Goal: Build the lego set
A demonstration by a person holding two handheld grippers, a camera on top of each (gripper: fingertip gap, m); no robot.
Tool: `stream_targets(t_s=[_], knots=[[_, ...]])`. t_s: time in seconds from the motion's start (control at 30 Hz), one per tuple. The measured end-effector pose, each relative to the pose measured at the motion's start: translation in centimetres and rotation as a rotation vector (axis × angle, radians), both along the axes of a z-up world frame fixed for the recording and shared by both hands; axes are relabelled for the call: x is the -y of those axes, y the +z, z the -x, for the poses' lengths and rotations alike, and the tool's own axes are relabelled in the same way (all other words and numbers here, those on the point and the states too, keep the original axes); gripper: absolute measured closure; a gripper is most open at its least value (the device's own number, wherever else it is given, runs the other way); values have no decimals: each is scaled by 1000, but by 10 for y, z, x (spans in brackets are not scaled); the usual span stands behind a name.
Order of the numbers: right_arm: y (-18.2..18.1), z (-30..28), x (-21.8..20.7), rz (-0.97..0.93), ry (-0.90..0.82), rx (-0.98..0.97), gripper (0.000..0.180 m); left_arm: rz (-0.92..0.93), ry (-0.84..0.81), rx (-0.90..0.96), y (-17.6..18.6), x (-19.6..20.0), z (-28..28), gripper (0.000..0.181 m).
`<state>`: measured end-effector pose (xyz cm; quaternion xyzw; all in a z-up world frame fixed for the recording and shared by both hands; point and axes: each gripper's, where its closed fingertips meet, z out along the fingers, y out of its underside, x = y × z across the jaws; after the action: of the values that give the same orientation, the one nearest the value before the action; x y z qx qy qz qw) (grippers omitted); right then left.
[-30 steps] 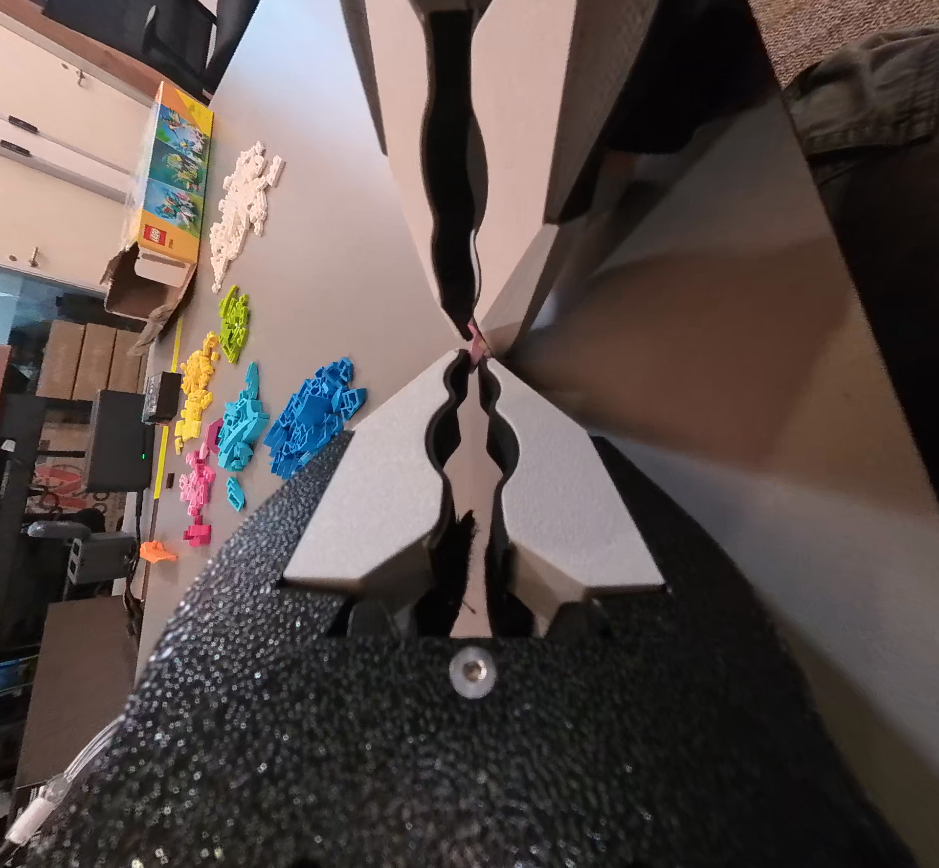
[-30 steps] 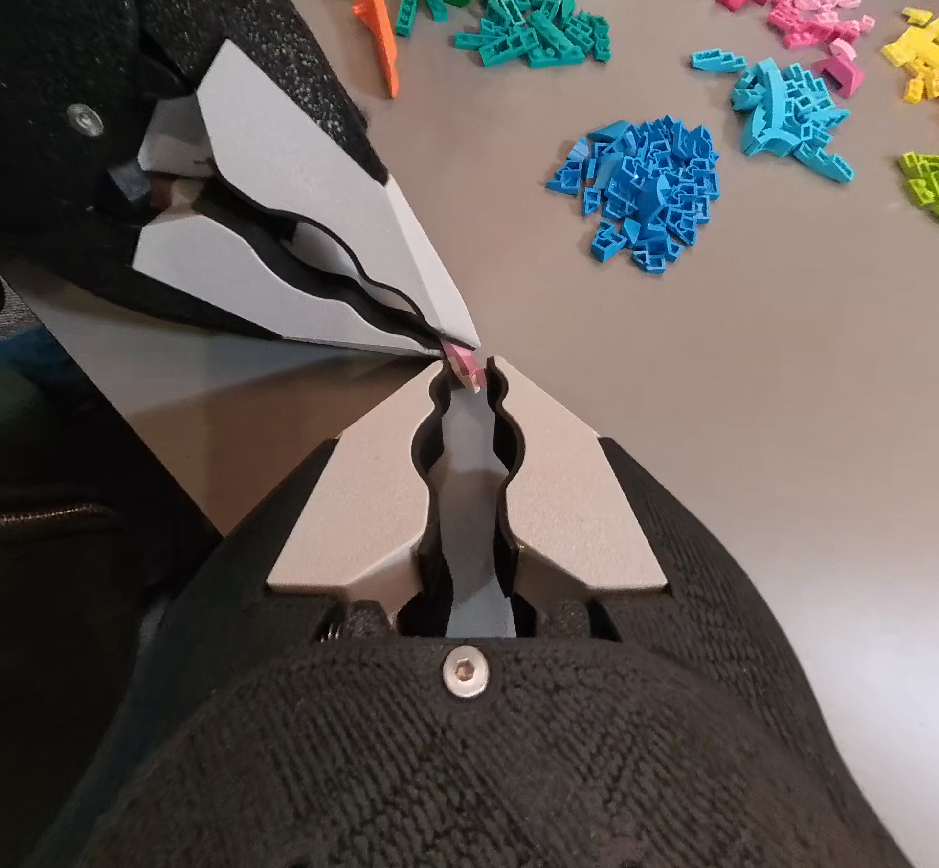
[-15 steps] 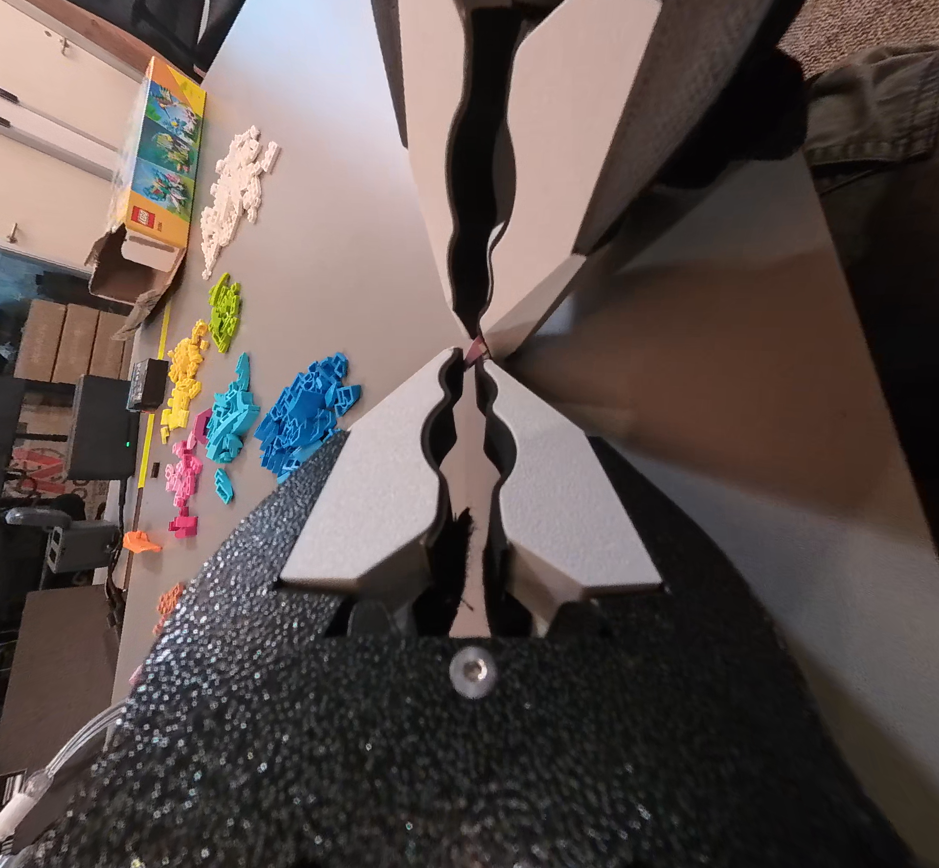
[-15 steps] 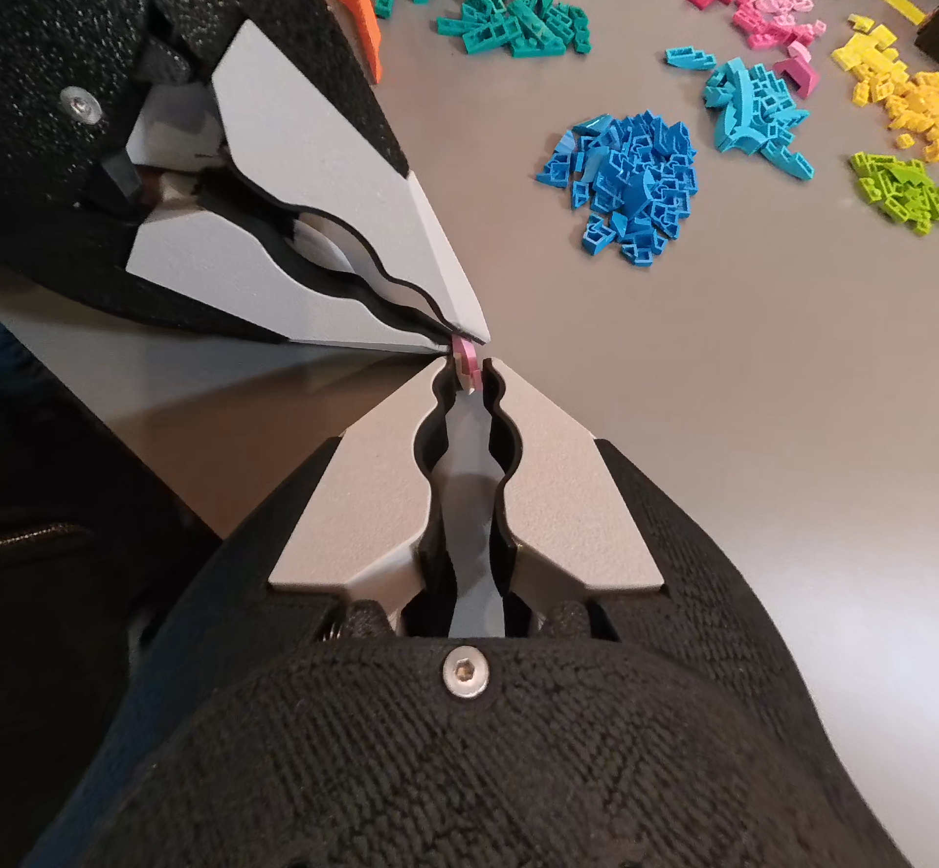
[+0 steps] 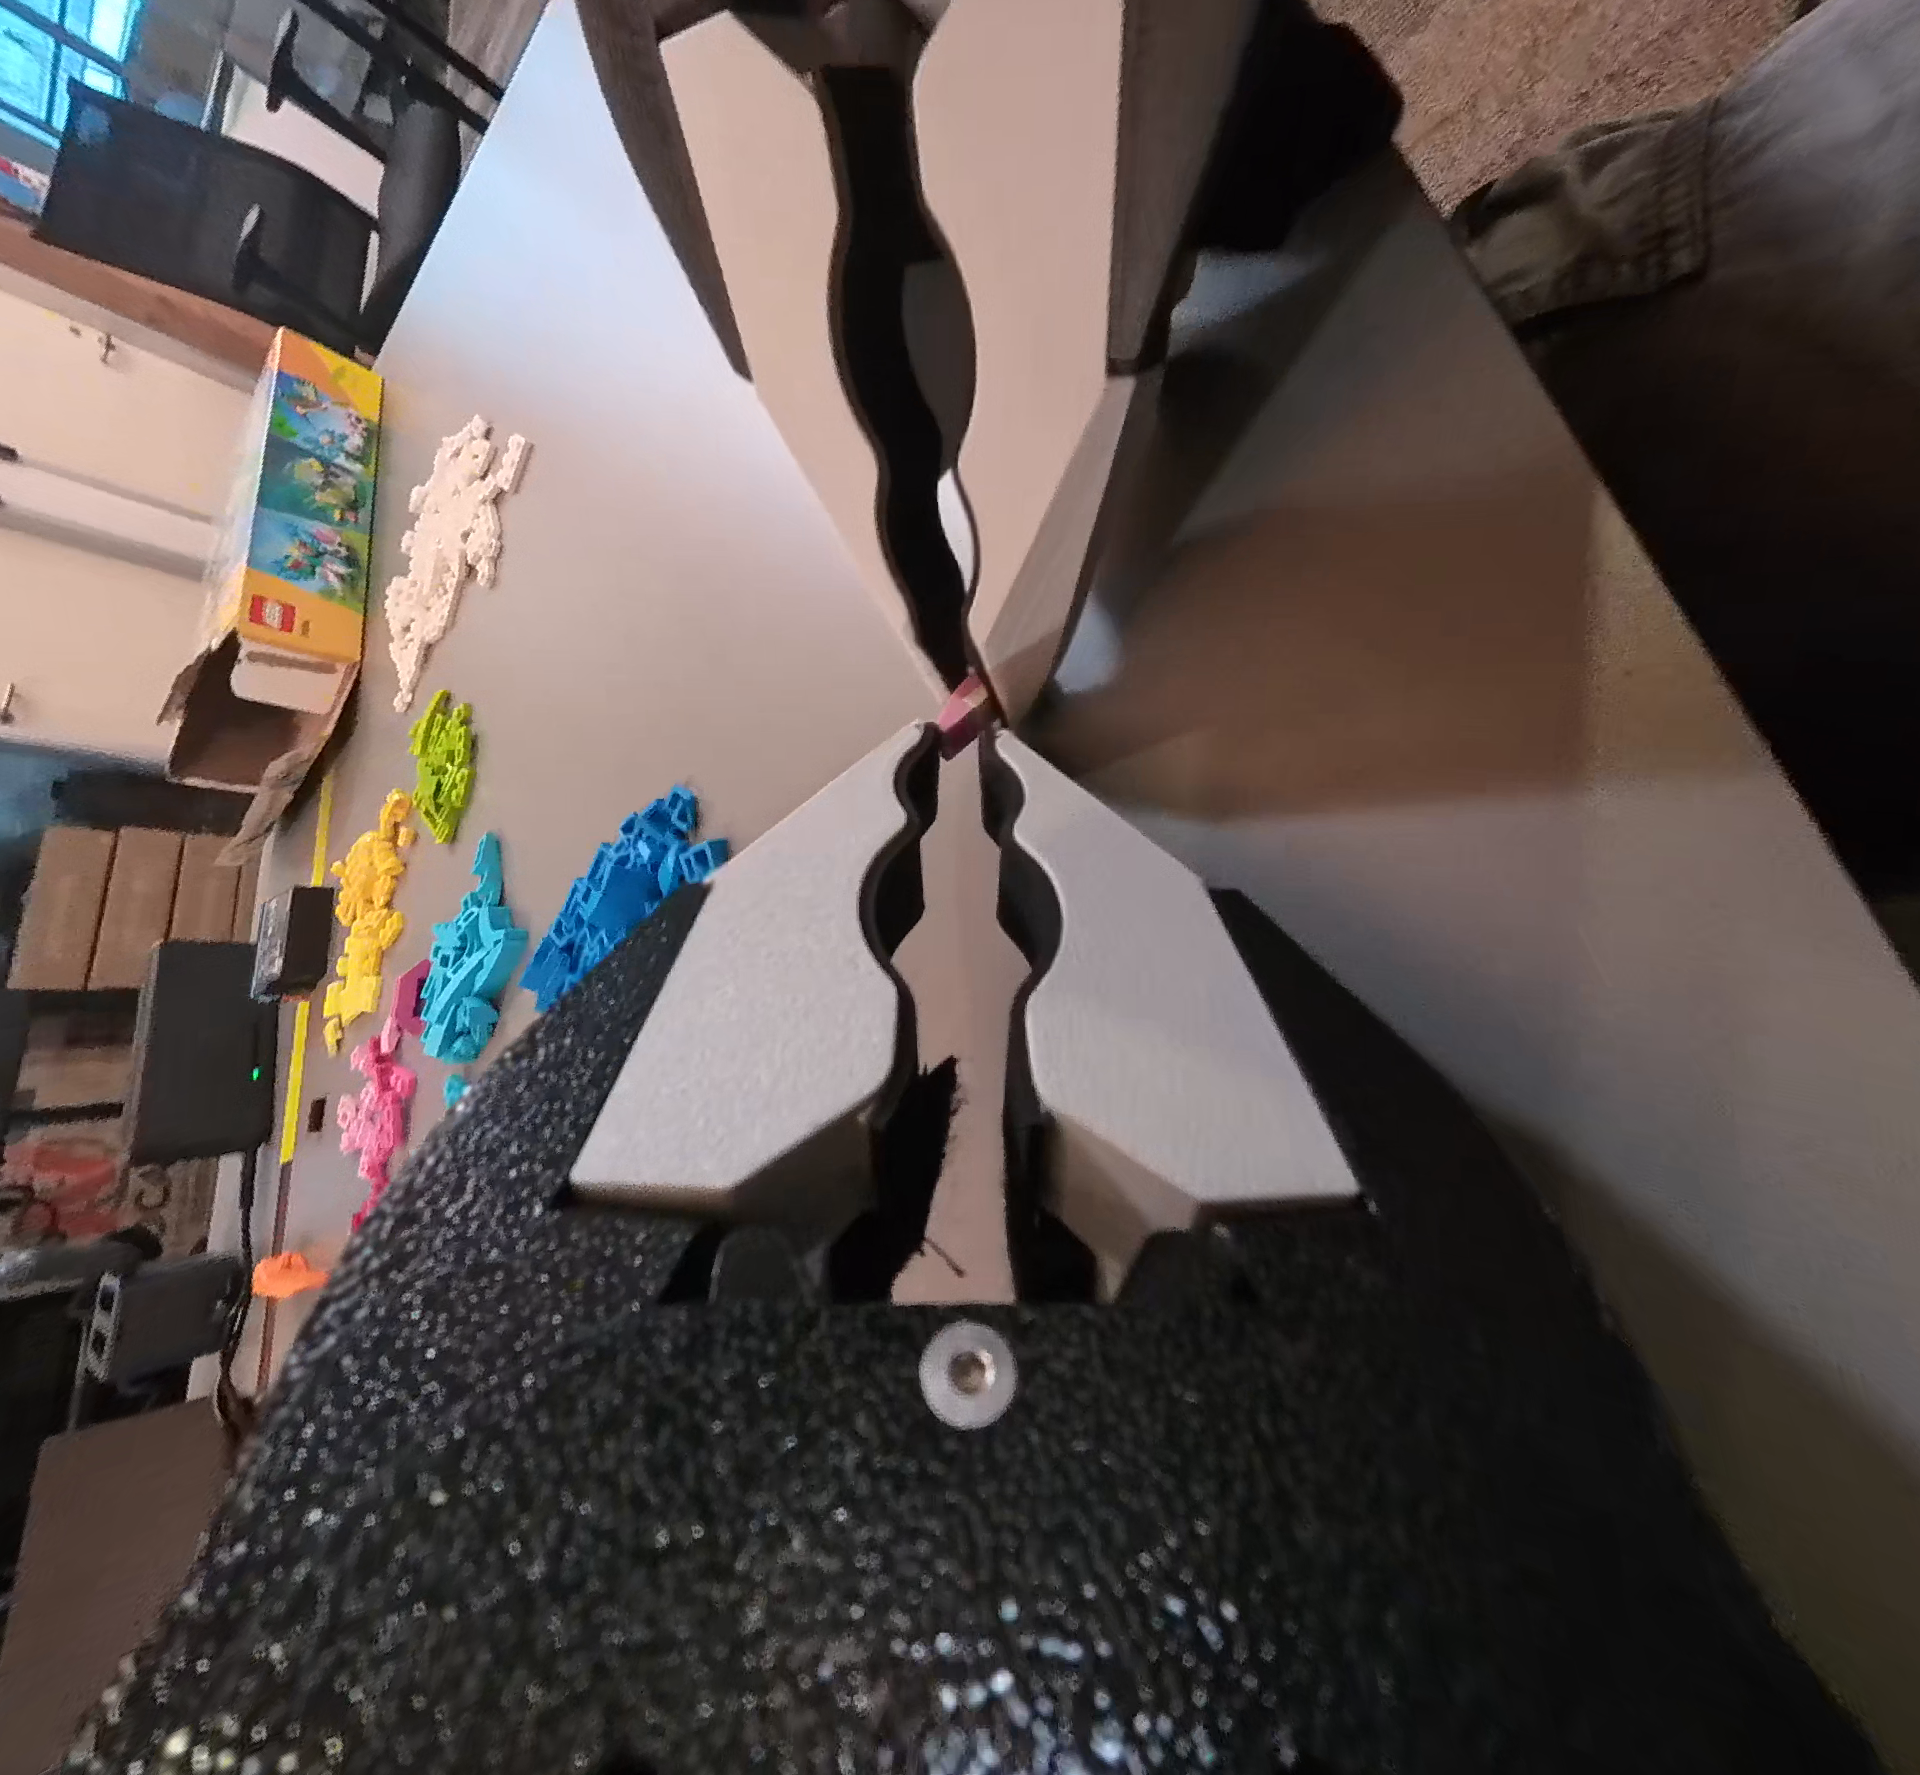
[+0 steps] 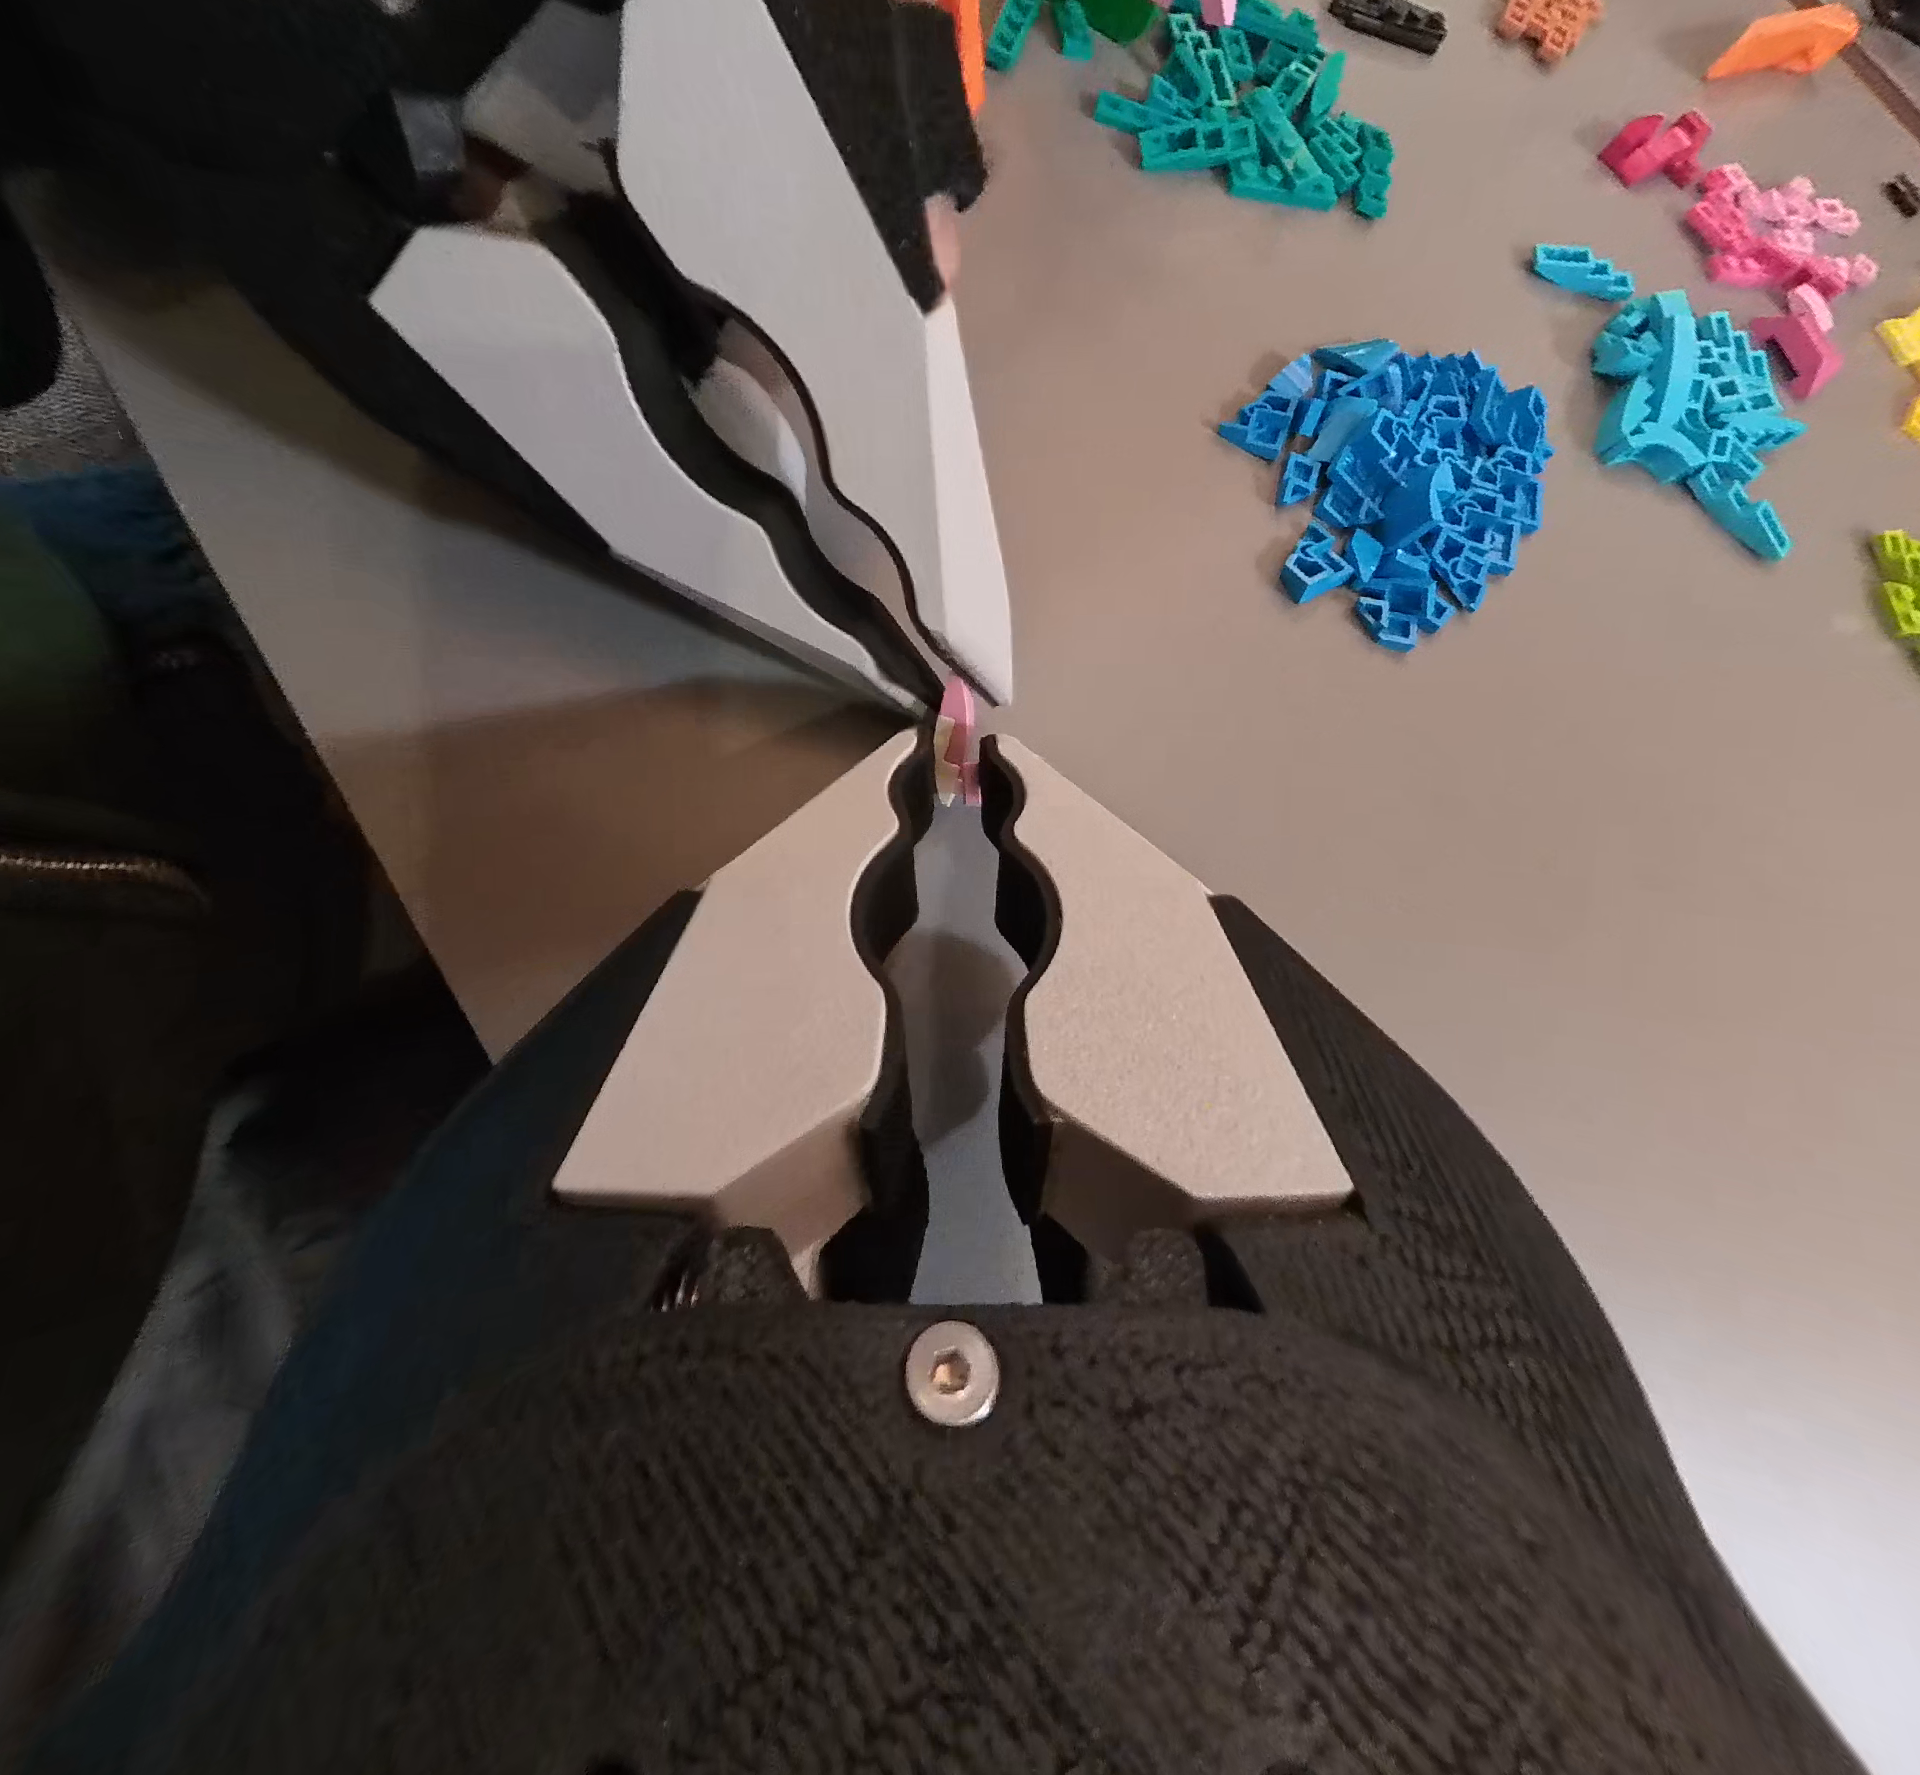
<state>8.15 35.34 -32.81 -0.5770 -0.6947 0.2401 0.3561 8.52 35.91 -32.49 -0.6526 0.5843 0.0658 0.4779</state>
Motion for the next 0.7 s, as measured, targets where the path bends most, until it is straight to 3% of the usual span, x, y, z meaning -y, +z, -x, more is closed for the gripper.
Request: stream_targets(t_s=[0.33, 0.5, 0.7], knots=[[0, -1, 10, -28, 154, 3, 173, 149, -68, 153, 3, 11, -3, 173], [0, -1, 10, -75, 170, 10, 173, 244, -80, 193, 5, 20, -2, 151], [0, -1, 10, -130, 190, 21, 173, 212, -86, 162, 2, 17, -9, 168]])
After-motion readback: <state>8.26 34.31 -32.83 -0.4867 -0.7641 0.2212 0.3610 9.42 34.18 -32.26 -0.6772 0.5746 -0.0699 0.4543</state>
